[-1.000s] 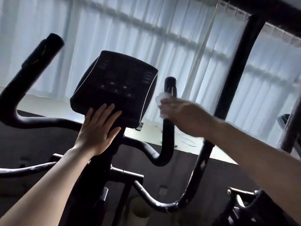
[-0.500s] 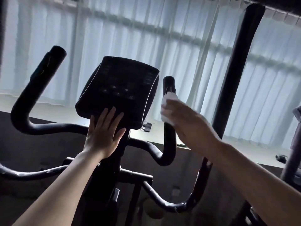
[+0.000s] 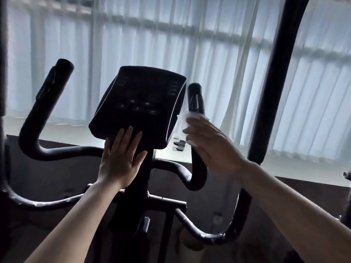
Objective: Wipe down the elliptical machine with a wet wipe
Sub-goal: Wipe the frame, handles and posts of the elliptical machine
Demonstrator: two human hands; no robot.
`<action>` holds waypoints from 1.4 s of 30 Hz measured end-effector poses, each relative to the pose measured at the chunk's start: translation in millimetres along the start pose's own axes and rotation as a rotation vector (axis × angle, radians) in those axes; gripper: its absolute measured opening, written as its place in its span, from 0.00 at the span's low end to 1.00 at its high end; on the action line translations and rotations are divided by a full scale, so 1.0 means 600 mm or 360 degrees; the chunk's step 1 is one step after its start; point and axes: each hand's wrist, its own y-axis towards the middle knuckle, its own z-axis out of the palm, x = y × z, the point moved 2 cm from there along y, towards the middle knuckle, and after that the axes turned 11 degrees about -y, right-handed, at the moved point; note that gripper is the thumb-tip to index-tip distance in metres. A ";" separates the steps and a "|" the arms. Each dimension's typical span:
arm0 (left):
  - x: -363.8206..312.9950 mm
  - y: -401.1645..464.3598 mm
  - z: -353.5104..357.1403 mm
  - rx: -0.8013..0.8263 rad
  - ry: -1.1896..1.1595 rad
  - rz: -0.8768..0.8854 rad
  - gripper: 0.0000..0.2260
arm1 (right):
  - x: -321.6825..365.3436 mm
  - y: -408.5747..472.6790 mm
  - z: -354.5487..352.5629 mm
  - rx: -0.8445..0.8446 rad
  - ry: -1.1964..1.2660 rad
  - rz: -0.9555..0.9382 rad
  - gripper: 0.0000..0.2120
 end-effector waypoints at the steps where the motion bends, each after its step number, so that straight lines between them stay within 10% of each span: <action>1: -0.005 -0.006 -0.004 0.0007 0.0005 -0.0007 0.33 | 0.014 -0.030 0.007 -0.0033 0.0050 0.0034 0.14; 12: -0.081 -0.115 -0.028 -0.0028 -0.0280 0.0203 0.26 | 0.083 -0.207 0.062 0.0034 -0.0265 -0.0182 0.14; 17: -0.107 -0.149 -0.016 -0.0027 -0.0495 0.0236 0.27 | 0.069 -0.111 -0.022 -0.0036 -0.0168 -0.0084 0.27; 20: -0.122 -0.154 -0.004 -0.0013 -0.0609 0.0220 0.26 | 0.021 -0.026 -0.038 -0.0161 -0.0438 0.0020 0.18; 36: -0.157 -0.197 0.033 0.0188 -0.1195 -0.0020 0.20 | 0.098 -0.285 0.202 -0.0261 -0.0303 0.0296 0.16; 42: -0.166 -0.210 0.036 0.0186 -0.1258 -0.0018 0.23 | 0.126 -0.292 0.163 0.0013 0.0656 0.1052 0.15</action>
